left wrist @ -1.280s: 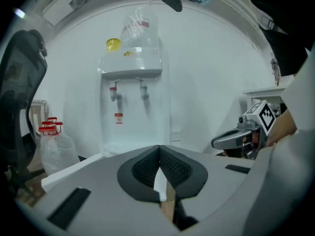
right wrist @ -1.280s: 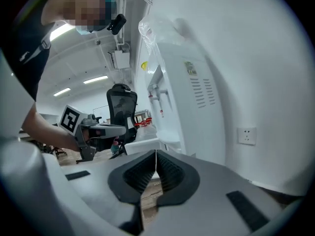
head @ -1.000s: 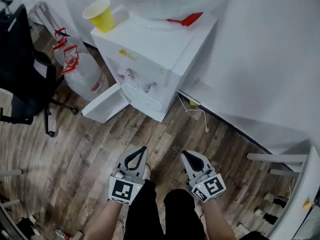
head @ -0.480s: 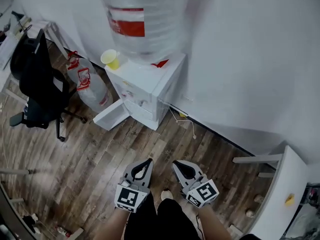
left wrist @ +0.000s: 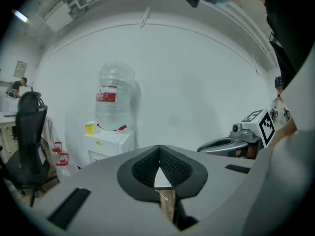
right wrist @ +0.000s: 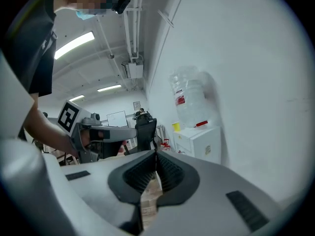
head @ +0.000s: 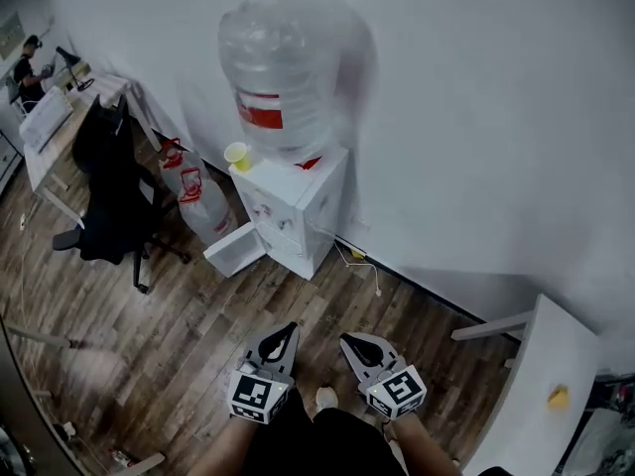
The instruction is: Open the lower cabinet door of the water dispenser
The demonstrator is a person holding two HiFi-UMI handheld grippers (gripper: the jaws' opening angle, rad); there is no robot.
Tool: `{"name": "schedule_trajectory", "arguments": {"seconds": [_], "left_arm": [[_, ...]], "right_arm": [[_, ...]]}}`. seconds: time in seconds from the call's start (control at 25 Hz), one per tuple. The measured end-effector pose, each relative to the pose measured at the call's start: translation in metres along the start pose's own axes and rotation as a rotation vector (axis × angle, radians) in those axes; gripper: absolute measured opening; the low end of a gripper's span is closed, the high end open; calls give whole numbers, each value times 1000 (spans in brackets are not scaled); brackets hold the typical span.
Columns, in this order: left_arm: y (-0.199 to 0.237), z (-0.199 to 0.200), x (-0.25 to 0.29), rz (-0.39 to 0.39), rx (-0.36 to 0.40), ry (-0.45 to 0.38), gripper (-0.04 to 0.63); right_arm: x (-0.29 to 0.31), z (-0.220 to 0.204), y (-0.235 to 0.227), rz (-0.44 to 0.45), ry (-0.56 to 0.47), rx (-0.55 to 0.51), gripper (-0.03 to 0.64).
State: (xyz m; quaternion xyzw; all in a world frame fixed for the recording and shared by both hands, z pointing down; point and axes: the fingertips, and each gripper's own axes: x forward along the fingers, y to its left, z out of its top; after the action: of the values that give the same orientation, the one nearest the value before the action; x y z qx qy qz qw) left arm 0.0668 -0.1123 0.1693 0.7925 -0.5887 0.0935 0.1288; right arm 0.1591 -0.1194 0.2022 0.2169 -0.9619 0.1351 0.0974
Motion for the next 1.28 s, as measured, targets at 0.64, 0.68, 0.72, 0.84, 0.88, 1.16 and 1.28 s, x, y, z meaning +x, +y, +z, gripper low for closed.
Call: {"name": "schedule_trajectory", "arguments": {"seconds": [0.64, 0.68, 0.72, 0.84, 0.88, 1.16, 1.28], "left_arm": [[-44, 14, -79, 99, -8, -5, 14], [-45, 16, -80, 93, -2, -9, 14], [-46, 19, -82, 87, 5, -15, 14], [-47, 26, -88, 74, 17, -34, 14], [-46, 28, -90, 68, 21, -38, 14], [-44, 25, -129, 18, 33, -55, 14], [-40, 18, -149, -8, 36, -53, 14]], "right_arm": [[-58, 13, 44, 117, -44, -46, 23], [-60, 14, 45, 114, -48, -49, 23], [-61, 15, 47, 111, -52, -48, 23], [-65, 17, 55, 102, -61, -49, 23], [-66, 17, 58, 98, -62, -51, 23], [-76, 26, 96, 44, -110, -33, 23], [-85, 26, 114, -4, -135, -13, 23]]}}
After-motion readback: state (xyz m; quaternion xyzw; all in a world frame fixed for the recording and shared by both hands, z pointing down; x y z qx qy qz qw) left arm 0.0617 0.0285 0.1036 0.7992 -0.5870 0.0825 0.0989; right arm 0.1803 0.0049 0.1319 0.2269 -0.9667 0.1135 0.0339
